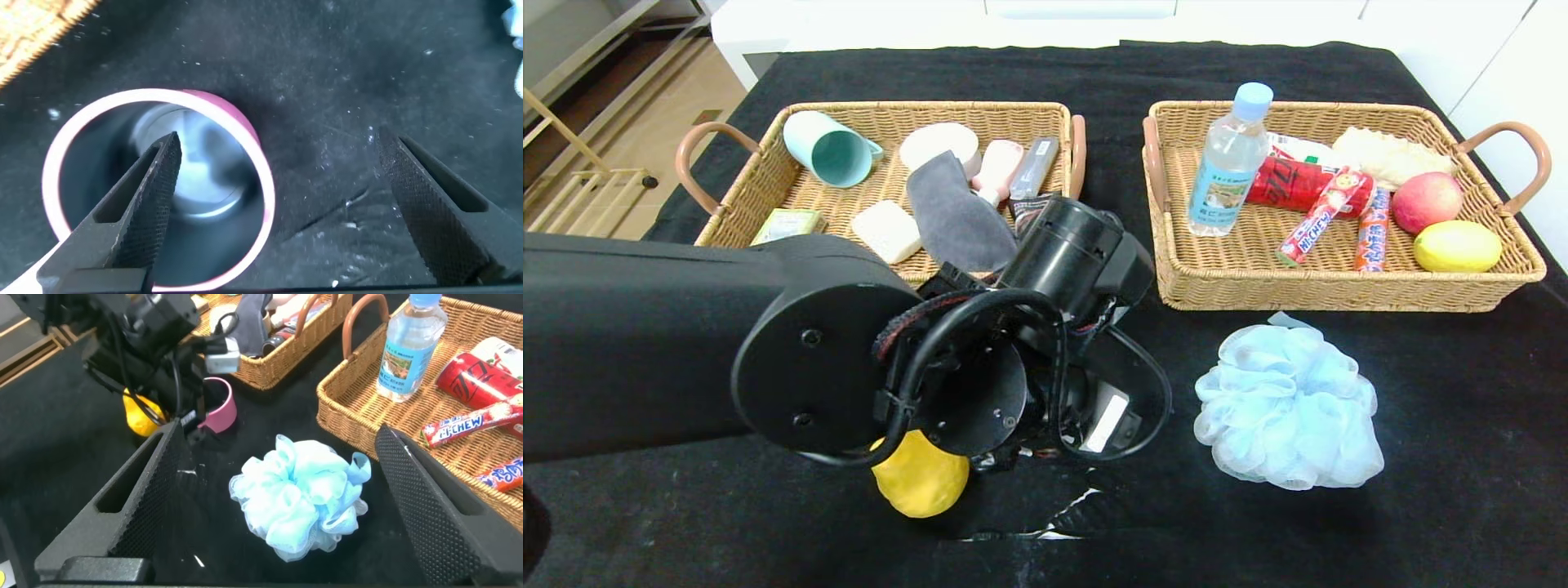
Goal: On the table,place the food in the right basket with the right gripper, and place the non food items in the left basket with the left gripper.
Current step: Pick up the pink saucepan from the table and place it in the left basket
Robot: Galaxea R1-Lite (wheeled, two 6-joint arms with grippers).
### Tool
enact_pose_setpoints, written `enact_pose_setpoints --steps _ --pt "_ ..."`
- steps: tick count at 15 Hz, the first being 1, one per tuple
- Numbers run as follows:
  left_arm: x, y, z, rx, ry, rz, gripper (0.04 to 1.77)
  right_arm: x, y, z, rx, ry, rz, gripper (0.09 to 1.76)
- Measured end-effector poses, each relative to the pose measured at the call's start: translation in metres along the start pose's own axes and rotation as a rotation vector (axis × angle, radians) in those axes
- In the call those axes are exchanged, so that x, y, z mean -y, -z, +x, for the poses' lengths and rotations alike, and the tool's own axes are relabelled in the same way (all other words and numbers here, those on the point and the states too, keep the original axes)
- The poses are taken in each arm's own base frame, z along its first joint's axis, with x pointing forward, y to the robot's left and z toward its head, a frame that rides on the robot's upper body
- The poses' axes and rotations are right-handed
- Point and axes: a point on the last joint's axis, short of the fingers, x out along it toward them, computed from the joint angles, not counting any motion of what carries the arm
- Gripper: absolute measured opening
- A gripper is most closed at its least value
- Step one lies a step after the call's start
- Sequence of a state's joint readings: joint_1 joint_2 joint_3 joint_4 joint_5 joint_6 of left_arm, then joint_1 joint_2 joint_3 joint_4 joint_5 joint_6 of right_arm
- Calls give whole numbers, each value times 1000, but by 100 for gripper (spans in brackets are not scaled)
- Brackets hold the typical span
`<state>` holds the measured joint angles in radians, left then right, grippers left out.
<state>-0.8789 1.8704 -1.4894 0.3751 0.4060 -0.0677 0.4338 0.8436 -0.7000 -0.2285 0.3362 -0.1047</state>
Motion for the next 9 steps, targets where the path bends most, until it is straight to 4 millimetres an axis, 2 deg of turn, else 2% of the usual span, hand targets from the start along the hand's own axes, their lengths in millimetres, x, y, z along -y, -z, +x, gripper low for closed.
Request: enact_pose_setpoints --steps 8,9 --pt "4 2 10 -21 -16 9 172 0 -1 -1 5 1 -2 171" --pt "4 2 10 -21 -17 9 159 0 -1 -1 4 1 -2 171"
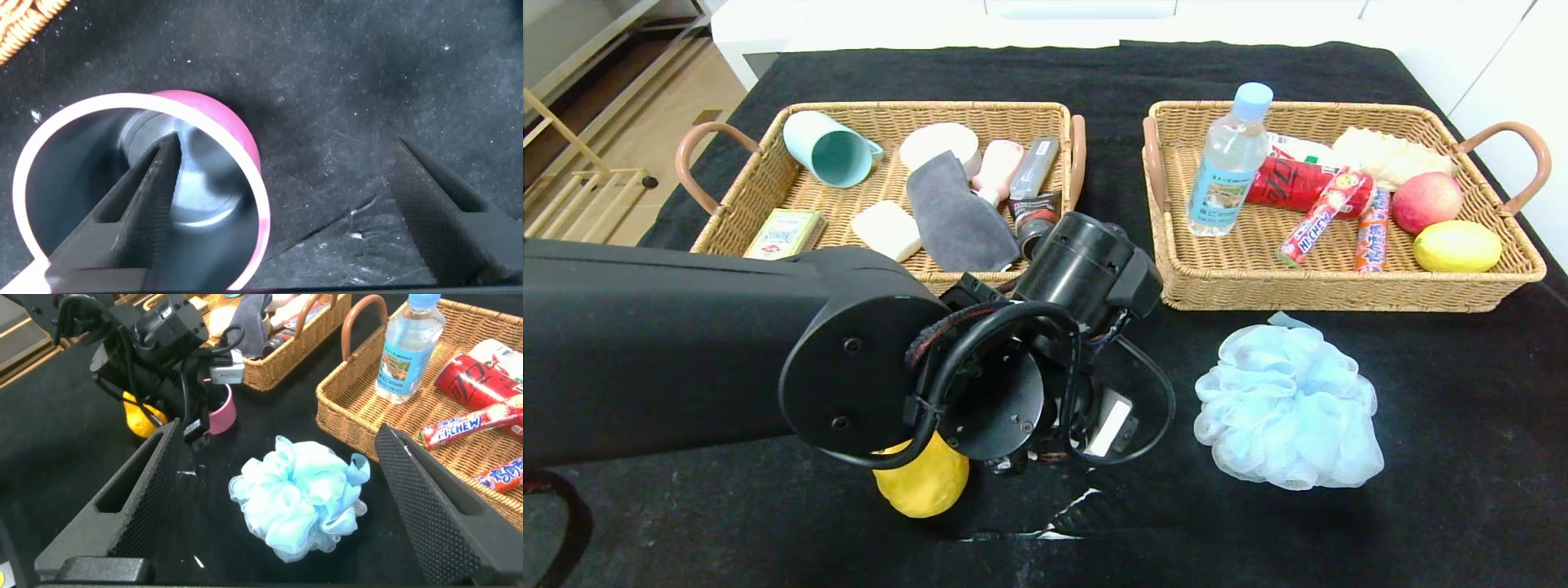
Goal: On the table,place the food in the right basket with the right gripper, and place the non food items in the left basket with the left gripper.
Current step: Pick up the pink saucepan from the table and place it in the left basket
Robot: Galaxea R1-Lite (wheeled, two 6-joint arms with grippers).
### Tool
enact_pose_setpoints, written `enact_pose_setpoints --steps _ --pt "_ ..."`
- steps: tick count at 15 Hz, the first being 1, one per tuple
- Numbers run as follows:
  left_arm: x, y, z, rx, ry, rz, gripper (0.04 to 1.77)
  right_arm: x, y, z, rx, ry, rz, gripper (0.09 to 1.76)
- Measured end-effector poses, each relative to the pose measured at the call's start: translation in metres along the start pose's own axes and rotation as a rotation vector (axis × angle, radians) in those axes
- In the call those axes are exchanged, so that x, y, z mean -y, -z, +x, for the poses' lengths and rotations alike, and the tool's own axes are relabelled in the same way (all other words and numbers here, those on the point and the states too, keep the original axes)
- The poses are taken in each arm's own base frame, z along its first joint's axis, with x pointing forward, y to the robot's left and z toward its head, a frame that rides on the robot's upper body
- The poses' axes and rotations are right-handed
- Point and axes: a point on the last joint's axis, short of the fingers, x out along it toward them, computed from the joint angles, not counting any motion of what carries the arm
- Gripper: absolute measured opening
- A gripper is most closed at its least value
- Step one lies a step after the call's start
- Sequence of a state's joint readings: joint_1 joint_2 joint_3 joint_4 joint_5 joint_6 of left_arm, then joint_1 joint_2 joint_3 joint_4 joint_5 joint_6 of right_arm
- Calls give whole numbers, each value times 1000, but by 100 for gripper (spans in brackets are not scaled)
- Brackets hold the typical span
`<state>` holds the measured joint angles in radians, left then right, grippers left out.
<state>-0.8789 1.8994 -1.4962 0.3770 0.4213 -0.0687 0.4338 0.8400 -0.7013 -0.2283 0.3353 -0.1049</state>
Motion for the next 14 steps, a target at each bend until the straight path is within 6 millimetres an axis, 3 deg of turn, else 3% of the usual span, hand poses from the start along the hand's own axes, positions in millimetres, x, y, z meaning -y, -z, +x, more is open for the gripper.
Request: enact_pose_setpoints --steps 3,6,7,8,14 --pt "0 1 1 -4 -4 3 111 0 0 0 0 0 0 171" --pt "0 1 1 -6 -5 4 79 0 0 0 -1 0 0 171" --pt "1 1 2 -7 -5 4 56 0 0 0 -1 0 1 171" --pt "0 1 1 -6 -7 4 21 0 0 0 -1 0 0 171" --pt "3 3 1 -13 -2 13 18 0 1 0 -2 0 1 171"
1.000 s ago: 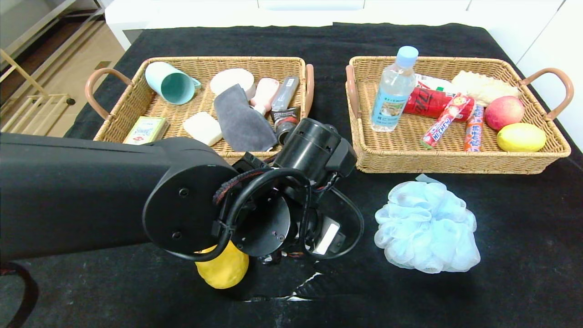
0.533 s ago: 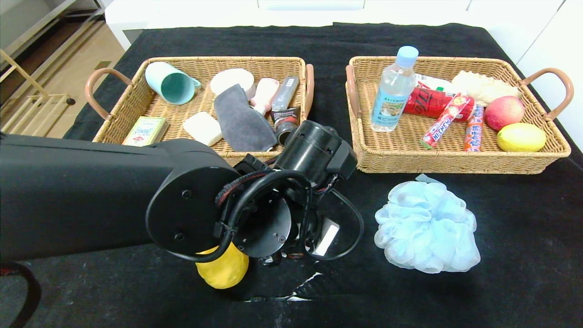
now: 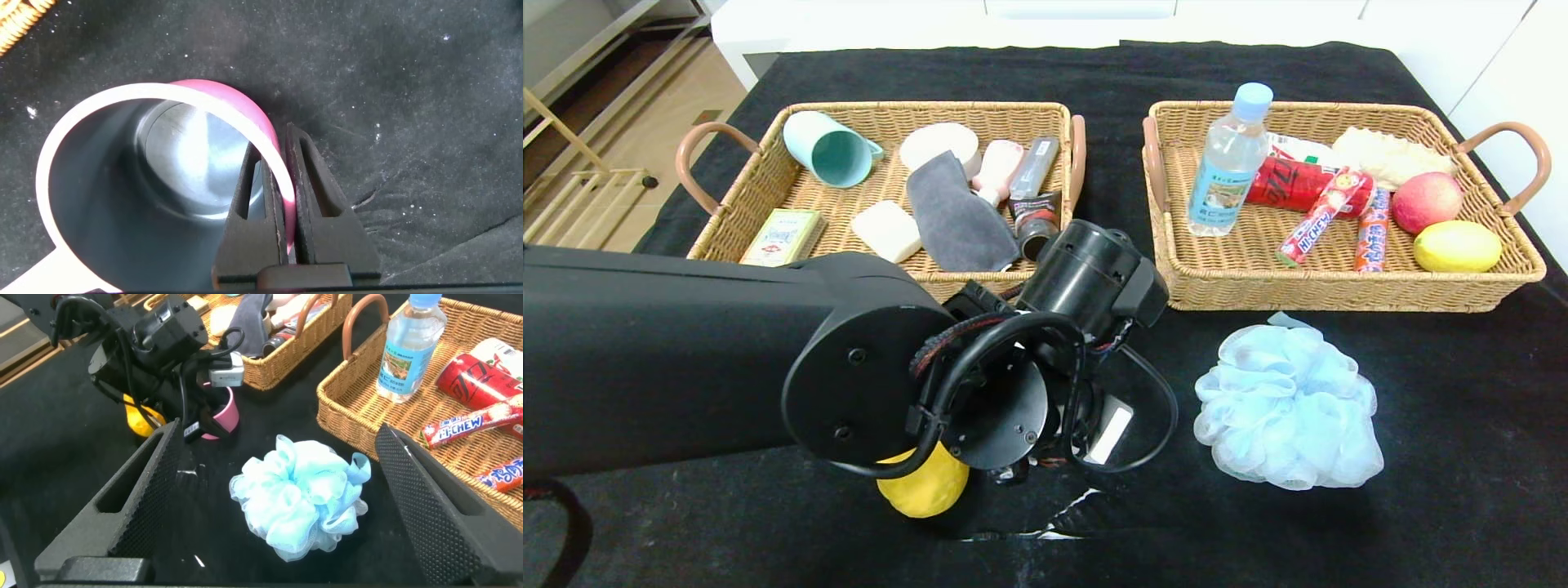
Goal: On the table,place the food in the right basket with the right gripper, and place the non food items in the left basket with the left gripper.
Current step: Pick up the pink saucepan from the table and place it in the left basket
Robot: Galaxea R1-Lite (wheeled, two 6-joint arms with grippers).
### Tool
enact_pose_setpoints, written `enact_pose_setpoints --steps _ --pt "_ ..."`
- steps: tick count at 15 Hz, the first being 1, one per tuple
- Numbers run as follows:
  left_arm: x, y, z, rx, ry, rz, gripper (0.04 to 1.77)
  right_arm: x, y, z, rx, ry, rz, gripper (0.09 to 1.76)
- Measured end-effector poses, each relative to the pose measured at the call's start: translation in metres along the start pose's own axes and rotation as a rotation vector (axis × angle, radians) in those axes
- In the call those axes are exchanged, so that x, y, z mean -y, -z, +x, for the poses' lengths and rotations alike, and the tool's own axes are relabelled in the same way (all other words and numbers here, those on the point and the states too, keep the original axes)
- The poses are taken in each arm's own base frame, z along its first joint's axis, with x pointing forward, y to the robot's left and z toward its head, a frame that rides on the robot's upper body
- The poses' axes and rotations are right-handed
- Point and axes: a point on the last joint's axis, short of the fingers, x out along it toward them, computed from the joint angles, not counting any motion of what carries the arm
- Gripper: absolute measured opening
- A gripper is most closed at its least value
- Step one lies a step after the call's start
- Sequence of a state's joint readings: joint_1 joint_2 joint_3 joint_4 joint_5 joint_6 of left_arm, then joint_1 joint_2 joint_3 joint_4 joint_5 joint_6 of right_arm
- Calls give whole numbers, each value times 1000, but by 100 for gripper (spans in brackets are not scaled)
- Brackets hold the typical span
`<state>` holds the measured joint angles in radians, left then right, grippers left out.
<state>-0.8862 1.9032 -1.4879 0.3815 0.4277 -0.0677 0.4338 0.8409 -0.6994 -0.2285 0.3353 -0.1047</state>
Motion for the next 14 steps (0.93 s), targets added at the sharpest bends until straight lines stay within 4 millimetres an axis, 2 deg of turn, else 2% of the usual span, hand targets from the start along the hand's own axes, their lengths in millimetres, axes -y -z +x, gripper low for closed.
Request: enact_pose_setpoints --steps 10,14 --pt "1 1 -1 -2 -5 3 19 0 0 0 -2 0 0 171" --pt "-2 0 -19 4 -12 15 18 0 1 0 -2 0 1 171"
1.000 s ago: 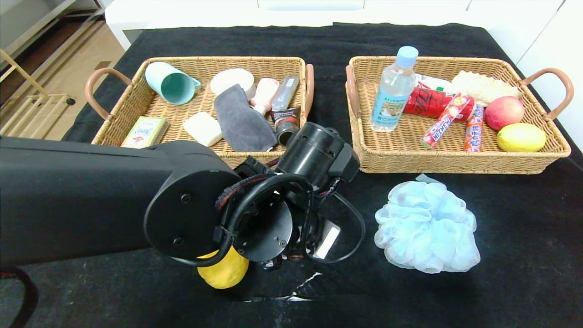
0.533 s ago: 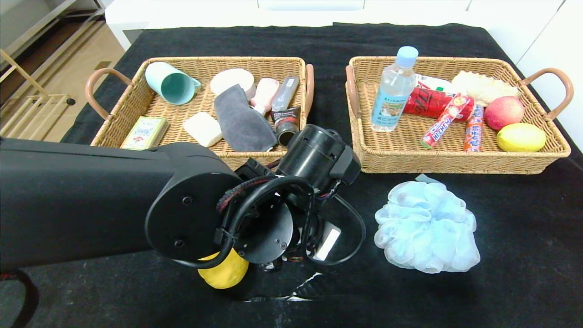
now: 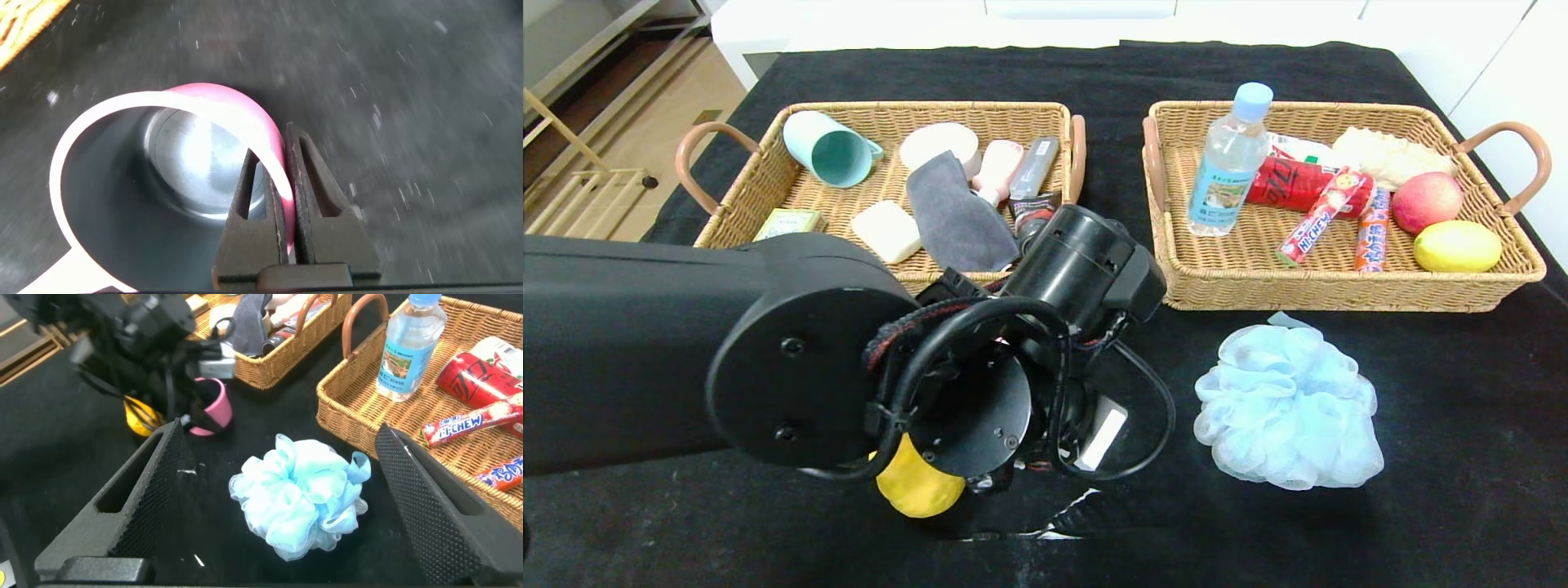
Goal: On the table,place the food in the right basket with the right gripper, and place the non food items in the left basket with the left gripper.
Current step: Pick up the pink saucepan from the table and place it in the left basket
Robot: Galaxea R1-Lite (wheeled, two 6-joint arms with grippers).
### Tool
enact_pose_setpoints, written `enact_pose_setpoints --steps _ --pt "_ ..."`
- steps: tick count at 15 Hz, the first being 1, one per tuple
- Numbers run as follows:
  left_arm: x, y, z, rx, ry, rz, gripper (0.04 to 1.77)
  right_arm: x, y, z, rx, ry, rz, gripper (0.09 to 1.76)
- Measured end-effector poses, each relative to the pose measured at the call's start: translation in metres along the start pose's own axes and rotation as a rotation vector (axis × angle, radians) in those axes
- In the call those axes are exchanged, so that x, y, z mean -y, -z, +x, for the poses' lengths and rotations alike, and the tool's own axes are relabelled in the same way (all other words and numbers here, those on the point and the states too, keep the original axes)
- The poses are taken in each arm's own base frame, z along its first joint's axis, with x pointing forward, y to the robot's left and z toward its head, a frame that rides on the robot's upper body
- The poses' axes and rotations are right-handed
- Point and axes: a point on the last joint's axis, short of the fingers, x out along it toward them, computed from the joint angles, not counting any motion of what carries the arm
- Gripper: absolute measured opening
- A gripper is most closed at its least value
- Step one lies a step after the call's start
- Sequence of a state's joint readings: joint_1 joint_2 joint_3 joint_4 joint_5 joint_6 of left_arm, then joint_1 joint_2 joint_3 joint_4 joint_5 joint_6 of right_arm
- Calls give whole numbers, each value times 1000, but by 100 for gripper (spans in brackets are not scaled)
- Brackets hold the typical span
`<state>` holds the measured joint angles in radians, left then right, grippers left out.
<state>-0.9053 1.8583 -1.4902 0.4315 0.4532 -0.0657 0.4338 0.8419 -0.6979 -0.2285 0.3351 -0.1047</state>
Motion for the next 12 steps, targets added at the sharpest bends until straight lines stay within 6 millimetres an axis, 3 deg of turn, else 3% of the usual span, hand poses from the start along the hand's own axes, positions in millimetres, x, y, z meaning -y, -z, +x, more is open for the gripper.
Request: enact_pose_setpoints --steps 12 --pt "-25 -14 -51 116 -62 -14 18 0 1 1 -7 -2 1 171"
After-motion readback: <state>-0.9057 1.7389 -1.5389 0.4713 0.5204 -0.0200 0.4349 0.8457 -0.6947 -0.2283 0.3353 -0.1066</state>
